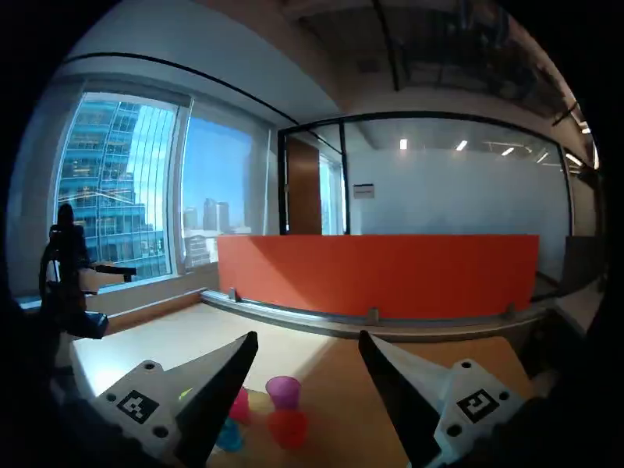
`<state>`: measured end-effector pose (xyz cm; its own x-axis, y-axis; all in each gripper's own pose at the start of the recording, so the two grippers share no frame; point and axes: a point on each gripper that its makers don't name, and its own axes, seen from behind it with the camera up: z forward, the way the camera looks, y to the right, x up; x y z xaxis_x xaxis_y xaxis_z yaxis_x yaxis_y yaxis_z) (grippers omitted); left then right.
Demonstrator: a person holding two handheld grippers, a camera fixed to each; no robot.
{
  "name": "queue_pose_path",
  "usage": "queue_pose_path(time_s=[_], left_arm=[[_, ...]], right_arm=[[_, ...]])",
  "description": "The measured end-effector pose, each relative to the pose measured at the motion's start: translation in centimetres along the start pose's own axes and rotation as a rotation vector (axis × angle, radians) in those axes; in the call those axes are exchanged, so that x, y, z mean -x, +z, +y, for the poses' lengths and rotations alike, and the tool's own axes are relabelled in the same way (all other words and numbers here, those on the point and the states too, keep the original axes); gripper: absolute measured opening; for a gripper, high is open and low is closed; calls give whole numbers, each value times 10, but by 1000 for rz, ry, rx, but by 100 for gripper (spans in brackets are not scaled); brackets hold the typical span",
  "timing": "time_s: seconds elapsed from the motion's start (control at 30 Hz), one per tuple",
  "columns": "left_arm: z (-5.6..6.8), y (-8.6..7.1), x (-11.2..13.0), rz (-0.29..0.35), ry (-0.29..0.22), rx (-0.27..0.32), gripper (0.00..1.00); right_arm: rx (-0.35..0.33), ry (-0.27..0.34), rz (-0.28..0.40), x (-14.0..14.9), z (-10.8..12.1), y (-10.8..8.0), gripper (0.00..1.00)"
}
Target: Pour water
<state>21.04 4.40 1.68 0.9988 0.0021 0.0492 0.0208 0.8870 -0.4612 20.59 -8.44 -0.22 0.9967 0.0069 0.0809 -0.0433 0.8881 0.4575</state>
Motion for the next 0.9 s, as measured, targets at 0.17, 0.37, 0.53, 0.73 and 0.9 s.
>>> queue_pose_path(time_s=[0.17,0.37,0.53,0.73,0.9], left_arm=[[12,-3,-7,12,3,56,85],[19,-7,-4,-10,26,90,84],[26,-13,-3,-28,21,130,85],[28,-14,5,-53,18,165,85],[31,-14,15,-77,40,184,85]], right_arm=[[-53,9,5,-6,-12,-2,100],[-95,-21,-11,-5,-24,-6,100],[-129,-34,-31,-1,-33,-8,100],[-176,-32,-49,2,-41,-10,100],[-210,-26,-75,8,-48,-11,100]])
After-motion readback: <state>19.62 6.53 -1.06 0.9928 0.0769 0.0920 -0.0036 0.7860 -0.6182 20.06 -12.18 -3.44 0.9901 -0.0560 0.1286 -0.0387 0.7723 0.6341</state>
